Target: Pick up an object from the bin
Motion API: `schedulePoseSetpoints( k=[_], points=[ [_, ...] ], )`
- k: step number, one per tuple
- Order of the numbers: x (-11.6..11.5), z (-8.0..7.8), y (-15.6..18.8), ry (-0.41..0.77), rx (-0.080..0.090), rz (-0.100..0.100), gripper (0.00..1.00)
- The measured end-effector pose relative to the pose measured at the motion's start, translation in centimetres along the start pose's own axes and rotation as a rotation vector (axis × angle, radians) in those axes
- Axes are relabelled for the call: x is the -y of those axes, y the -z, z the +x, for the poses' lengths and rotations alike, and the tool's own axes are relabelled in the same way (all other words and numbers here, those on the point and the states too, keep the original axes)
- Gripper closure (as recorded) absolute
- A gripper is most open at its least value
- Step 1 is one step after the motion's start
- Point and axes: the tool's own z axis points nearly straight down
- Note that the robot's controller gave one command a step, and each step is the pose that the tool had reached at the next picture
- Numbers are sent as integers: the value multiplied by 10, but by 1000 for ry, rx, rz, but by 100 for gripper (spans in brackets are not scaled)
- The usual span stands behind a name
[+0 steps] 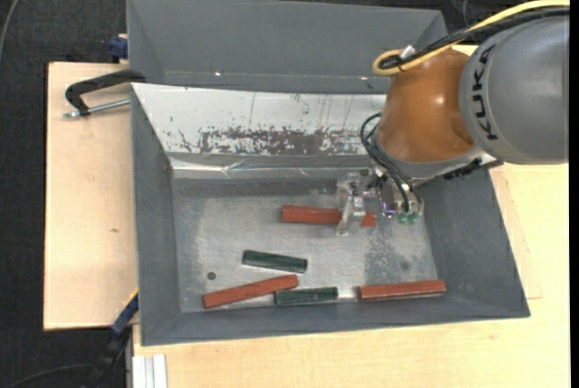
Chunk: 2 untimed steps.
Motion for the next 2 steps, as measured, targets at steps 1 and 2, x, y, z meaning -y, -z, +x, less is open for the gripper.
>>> schedulePoseSetpoints(
  k=[1, 2],
  points=[
    [-1, -2, 27, 0, 1, 0, 100],
    [-1, -4, 50, 0, 0, 0, 100]
  ],
)
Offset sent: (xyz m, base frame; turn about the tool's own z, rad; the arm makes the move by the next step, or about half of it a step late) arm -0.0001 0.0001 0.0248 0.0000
